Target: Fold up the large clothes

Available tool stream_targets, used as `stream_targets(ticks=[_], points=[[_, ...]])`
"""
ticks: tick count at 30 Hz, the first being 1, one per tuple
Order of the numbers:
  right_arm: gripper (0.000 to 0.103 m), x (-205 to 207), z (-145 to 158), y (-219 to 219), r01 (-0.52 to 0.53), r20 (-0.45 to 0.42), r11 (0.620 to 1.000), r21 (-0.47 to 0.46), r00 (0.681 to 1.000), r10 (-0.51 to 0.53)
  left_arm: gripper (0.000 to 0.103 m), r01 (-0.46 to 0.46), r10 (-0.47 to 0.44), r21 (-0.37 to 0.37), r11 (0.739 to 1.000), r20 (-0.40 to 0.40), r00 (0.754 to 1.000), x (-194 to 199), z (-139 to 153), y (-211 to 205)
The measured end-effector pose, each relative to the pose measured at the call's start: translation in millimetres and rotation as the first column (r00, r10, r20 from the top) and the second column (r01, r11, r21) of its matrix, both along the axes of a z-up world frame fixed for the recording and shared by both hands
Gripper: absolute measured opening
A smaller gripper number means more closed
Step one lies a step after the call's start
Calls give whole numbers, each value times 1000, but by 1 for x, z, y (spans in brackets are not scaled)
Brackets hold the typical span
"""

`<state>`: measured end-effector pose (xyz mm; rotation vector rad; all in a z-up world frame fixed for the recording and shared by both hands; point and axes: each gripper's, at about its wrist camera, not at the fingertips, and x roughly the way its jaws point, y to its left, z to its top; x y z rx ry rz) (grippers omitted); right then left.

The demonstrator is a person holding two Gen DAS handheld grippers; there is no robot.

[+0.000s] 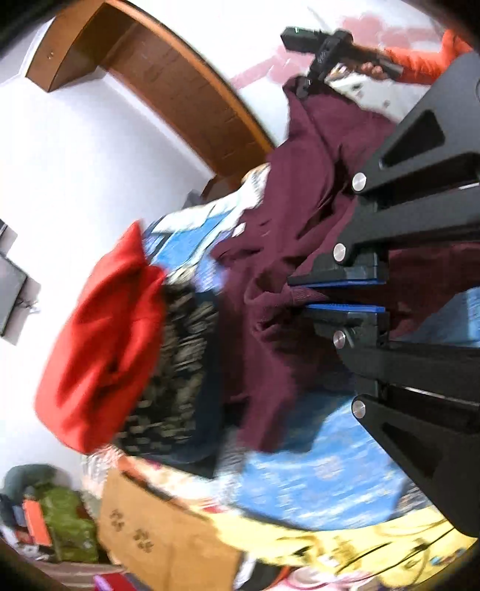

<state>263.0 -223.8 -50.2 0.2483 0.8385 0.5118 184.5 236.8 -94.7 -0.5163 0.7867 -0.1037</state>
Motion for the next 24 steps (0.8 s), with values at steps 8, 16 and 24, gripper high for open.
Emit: stream_targets(ticks=[8, 16, 24], points=[[6, 118, -68, 5, 143, -135, 980, -139, 977, -162, 8, -165, 178, 89, 982, -174, 968, 82, -91, 41], [20, 132, -92, 2, 117, -239, 972, -203, 957, -166, 38, -101, 167, 268, 958, -239, 956, 87, -110, 28], [82, 91, -27, -18, 203, -32, 956, -212, 976, -215, 93, -194, 235, 345, 918, -80, 969, 33, -44, 36]])
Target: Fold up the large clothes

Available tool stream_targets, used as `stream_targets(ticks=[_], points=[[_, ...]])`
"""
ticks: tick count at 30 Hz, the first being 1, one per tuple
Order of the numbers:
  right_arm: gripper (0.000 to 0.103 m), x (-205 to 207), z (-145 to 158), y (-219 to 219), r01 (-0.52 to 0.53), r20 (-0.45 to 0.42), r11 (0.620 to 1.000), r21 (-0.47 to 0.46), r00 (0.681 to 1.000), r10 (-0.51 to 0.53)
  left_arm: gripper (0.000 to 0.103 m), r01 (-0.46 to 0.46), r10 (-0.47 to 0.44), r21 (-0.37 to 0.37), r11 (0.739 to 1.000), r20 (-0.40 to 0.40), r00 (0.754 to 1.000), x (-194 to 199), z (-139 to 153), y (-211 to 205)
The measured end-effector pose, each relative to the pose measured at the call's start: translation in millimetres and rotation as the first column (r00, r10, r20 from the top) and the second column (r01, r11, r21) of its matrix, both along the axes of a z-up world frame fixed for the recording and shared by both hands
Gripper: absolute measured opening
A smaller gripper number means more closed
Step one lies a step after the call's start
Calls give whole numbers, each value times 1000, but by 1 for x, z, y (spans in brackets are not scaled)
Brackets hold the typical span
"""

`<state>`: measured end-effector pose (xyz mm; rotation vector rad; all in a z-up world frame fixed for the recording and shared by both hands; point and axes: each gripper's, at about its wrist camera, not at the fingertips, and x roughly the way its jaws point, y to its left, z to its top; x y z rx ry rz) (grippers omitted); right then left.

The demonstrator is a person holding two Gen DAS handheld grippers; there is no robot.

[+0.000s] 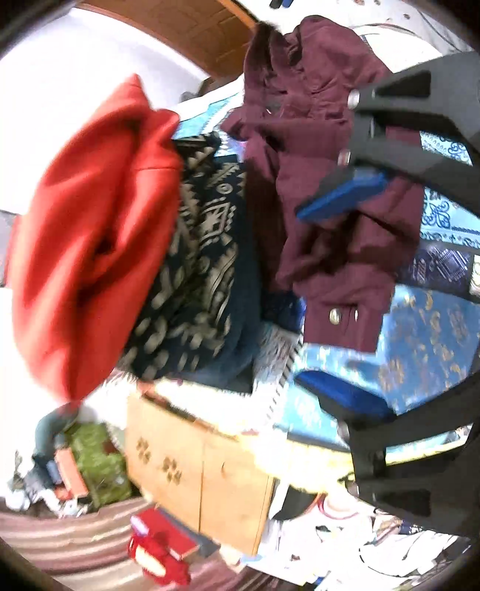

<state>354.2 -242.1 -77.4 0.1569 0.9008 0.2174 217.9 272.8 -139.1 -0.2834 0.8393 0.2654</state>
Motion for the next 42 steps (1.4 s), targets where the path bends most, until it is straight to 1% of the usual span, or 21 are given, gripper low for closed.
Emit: stream_targets(ticks=[1, 3, 6, 9, 11, 13, 15, 19, 22, 24, 25, 26, 27, 28, 29, 30, 31, 34, 35, 38, 42], points=[[83, -7, 1, -3, 3, 4, 1000, 13, 1000, -3, 97, -22, 22, 1, 1000, 19, 1000, -10, 2, 1], [84, -17, -6, -8, 7, -33, 999, 46, 999, -5, 97, -39, 40, -26, 999, 18, 999, -23, -1, 4], [84, -23, -28, -11, 21, -110, 994, 107, 994, -9, 97, -33, 28, -109, 993, -44, 999, -27, -28, 3], [84, -29, -55, -12, 46, -190, 985, 164, 982, -14, 97, -42, 20, -224, 974, -98, 995, -34, -58, -1], [84, -30, -69, -13, 70, -236, 976, 206, 972, -20, 97, -39, -1, -344, 938, -115, 993, -34, -78, -4], [84, -30, -80, -16, 102, -269, 963, 250, 963, -32, 97, -48, -4, -431, 901, -120, 993, -32, -93, -7], [84, -29, -88, -17, 129, -289, 948, 292, 956, -41, 97, -55, -3, -481, 875, -120, 993, -25, -101, -9], [84, -18, -88, -11, 129, -260, 935, 331, 965, -41, 97, -67, 27, -565, 823, -79, 996, -11, -110, -8], [86, -11, -90, -2, 132, -251, 942, 307, 966, -54, 97, -103, 55, -652, 751, -94, 994, 1, -124, -5], [79, -9, -92, 2, 129, -231, 952, 279, 971, -64, 97, -118, 56, -709, 695, -111, 992, 7, -139, -6], [77, -10, -92, 3, 129, -219, 955, 266, 973, -71, 97, -111, 46, -728, 677, -109, 993, 10, -145, -8], [69, -11, -91, 2, 129, -209, 957, 261, 975, -75, 96, -115, 59, -733, 671, -101, 993, 10, -148, -9], [59, -12, -90, 2, 127, -205, 957, 260, 976, -74, 89, -122, 74, -725, 678, -98, 992, 9, -146, -10], [53, -14, -89, 0, 117, -197, 956, 270, 978, -64, 81, -127, 76, -713, 690, -103, 992, 9, -144, -12], [47, -16, -87, -1, 107, -189, 955, 278, 981, -55, 74, -127, 75, -688, 714, -105, 992, 8, -139, -15], [42, -20, -83, -1, 90, -177, 957, 276, 983, -42, 63, -125, 73, -660, 740, -106, 992, 8, -135, -17], [38, -22, -80, 0, 79, -164, 959, 272, 986, -34, 51, -115, 66, -630, 768, -101, 993, 6, -129, -21], [31, -32, -65, 4, 41, -133, 965, 259, 991, -7, 31, -69, 39, -571, 818, -64, 997, 1, -104, -29], [30, -39, -57, 4, 23, -118, 965, 263, 993, 8, 29, -49, 28, -541, 840, -46, 999, -3, -92, -32], [29, -57, -41, 6, -25, -85, 967, 254, 995, 48, 27, 12, -10, -464, 886, 6, 1000, -19, -60, -41], [31, -79, -41, 9, -91, -103, 976, 196, 988, 113, 27, 43, -39, -407, 912, 19, 999, -35, -40, -43]])
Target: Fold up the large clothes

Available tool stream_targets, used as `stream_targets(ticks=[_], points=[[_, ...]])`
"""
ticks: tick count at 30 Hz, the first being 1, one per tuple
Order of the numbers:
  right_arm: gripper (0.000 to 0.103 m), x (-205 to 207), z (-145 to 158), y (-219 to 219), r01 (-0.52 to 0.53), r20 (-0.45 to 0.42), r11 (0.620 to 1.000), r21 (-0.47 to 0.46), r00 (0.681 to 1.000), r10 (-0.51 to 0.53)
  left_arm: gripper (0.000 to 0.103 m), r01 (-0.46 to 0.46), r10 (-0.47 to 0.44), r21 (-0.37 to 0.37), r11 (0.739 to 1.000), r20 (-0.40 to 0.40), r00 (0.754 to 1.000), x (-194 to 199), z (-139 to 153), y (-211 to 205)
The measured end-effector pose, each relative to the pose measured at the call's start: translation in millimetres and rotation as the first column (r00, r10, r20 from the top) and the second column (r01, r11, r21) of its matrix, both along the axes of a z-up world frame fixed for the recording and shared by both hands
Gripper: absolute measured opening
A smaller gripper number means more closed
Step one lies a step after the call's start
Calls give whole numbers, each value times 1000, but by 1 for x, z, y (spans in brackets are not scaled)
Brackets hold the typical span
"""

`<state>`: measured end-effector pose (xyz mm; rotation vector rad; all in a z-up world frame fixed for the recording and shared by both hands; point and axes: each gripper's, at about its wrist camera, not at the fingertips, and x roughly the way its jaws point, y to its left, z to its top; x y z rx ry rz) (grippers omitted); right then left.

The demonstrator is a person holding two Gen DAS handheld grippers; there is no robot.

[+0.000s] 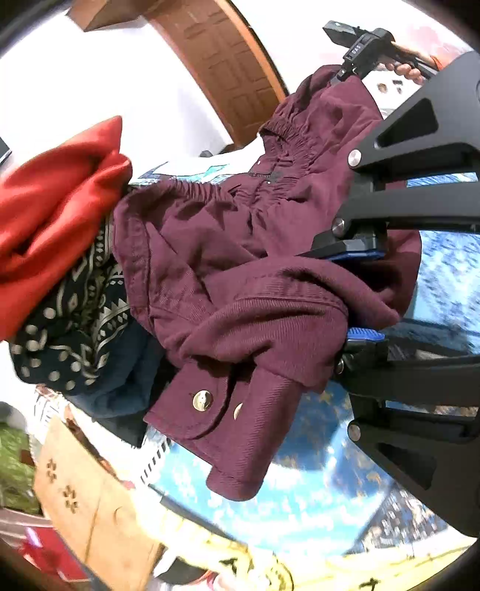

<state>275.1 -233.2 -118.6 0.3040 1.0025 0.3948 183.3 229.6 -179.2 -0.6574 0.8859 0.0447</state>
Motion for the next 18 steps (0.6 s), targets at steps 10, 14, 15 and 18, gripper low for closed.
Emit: stream_targets(ticks=[10, 14, 15, 18], points=[[63, -30, -4, -21, 42, -26, 986, -161, 999, -46, 50, -59, 53, -40, 997, -139, 989, -5, -56, 23], [63, -41, 21, -2, 72, 90, 951, -301, 995, -47, 65, -94, 80, -84, 992, -155, 985, -5, -67, 21], [63, -44, 27, 3, 78, 121, 942, -327, 992, -41, 72, -99, 84, -95, 991, -154, 985, -4, -69, 21], [67, -46, 45, 23, 68, 204, 933, -353, 979, 6, 77, -102, 74, -165, 981, -165, 983, 2, -79, 17]])
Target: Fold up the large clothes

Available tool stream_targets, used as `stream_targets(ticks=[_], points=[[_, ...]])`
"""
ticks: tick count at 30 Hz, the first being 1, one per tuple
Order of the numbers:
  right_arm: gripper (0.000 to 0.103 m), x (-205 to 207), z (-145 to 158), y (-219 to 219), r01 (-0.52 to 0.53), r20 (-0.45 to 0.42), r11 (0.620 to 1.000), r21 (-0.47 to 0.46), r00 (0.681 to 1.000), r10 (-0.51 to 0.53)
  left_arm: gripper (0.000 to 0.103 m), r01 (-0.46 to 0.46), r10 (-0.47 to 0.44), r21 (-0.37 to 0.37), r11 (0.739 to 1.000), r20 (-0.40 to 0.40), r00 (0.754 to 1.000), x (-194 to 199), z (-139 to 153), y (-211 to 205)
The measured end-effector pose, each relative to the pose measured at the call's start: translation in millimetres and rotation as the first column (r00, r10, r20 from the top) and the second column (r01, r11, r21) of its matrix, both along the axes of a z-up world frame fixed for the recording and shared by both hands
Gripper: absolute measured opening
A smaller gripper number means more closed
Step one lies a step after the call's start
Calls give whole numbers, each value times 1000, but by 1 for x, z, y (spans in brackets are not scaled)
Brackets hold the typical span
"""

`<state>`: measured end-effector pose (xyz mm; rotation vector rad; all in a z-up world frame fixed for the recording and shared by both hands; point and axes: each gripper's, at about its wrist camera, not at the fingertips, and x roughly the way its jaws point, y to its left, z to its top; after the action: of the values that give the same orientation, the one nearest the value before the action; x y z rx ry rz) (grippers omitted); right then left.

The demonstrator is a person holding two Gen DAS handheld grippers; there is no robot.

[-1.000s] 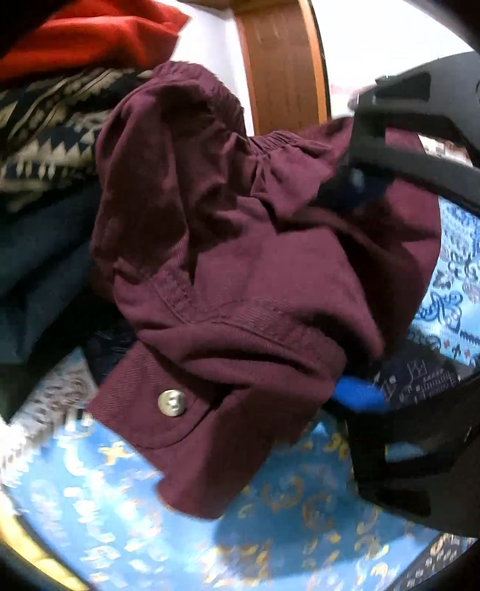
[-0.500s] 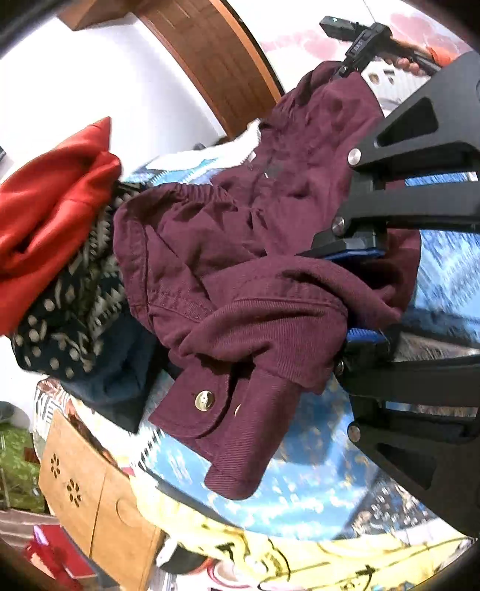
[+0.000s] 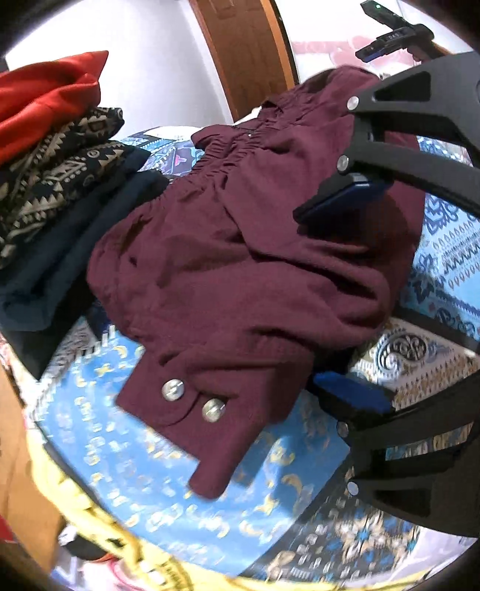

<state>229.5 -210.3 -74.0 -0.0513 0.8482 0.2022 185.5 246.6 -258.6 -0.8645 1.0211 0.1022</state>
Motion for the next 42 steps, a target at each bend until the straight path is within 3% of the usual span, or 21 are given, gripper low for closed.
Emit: stream_targets(ticks=[4, 9, 11, 13, 15, 16, 20, 25, 28, 31, 33, 35, 39, 42], points=[[72, 10, 9, 29, -88, 13, 993, 77, 996, 87, 79, -40, 40, -79, 996, 6, 999, 3, -19, -1], [73, 25, -2, 93, -227, -22, 969, 94, 973, 230, 79, -110, 112, -66, 992, 37, 993, 13, -28, 1], [73, 29, -13, 118, -271, -57, 958, 96, 959, 277, 66, -117, 119, -39, 992, 53, 992, 17, -23, -4], [73, 31, -25, 140, -313, -95, 944, 104, 942, 323, 47, -119, 118, 25, 993, 65, 991, 17, -12, -9], [73, 32, -37, 157, -345, -139, 931, 115, 923, 359, 35, -115, 104, 111, 987, 100, 989, 13, 10, -15], [72, 32, -42, 164, -360, -159, 925, 123, 913, 376, 32, -121, 107, 121, 985, 117, 987, 11, 18, -16], [73, 25, -50, 181, -404, -181, 907, 118, 889, 420, 29, -148, 114, 144, 978, 216, 970, -1, 70, -28], [73, 18, -71, 191, -455, -244, 877, 155, 842, 481, 28, -148, 63, 246, 958, 325, 944, -9, 138, -67], [77, 16, -93, 195, -466, -292, 864, 191, 813, 503, 28, -134, 2, 323, 937, 376, 927, -5, 172, -108], [75, 16, -86, 181, -477, -271, 847, 235, 805, 528, 28, -107, -80, 430, 897, 394, 916, 9, 193, -156], [75, 19, -70, 157, -448, -230, 846, 287, 825, 515, 28, -75, -145, 486, 871, 400, 905, 19, 204, -186], [75, 24, -49, 119, -392, -177, 867, 307, 872, 457, 27, -21, -219, 518, 855, 398, 891, 38, 214, -221], [75, 29, -12, 19, -201, -80, 935, 293, 969, 234, 25, 103, -358, 555, 826, 374, 856, 71, 217, -288], [75, 24, -1, -50, -36, -51, 968, 247, 997, 50, 25, 224, -483, 611, 759, 299, 823, 95, 202, -349]])
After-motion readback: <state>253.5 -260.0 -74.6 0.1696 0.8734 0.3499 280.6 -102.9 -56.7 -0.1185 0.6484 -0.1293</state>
